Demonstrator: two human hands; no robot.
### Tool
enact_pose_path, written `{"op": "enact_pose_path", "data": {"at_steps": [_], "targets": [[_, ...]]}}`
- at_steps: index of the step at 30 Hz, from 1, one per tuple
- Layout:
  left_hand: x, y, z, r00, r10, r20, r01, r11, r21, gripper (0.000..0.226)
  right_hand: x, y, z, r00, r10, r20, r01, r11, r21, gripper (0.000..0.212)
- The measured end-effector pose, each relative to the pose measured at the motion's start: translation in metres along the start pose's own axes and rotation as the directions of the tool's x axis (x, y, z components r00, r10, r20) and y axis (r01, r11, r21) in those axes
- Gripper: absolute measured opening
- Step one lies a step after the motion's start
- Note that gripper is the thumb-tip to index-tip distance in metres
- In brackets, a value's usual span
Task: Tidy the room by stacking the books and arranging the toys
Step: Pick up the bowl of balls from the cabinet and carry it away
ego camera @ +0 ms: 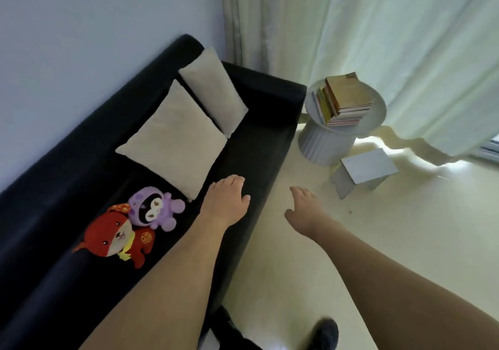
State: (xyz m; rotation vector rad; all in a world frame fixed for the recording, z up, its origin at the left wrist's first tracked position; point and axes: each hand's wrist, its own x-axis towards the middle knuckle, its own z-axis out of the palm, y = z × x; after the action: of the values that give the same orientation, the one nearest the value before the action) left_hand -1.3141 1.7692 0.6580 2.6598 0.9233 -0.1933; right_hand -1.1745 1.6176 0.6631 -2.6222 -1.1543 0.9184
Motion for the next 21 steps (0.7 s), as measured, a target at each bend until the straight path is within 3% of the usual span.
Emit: {"op": "enact_pose_path", "data": {"at_steps": [6,11,21], "targets": [[0.045,0.205,0.022,0.978,0.207,0.010,-0.207,0.977,0.041,0.056,-0.052,0.191,-0.069,0.975,0.208,-0.074,-0.200,0.975,0.093,0.050],[0.075,0.353,0.036,0.938,0.345,0.041,-0.347,0.928,0.136,0.055,-0.100,0.314,-0.128,0.929,0.319,-0.186,-0.279,0.937,0.213,0.065],[0.166,0.555,0.049,0.868,0.463,0.177,-0.492,0.851,0.186,0.054,-0.113,0.477,-0.210,0.867,0.423,-0.264,-0.327,0.882,0.339,0.055]]}}
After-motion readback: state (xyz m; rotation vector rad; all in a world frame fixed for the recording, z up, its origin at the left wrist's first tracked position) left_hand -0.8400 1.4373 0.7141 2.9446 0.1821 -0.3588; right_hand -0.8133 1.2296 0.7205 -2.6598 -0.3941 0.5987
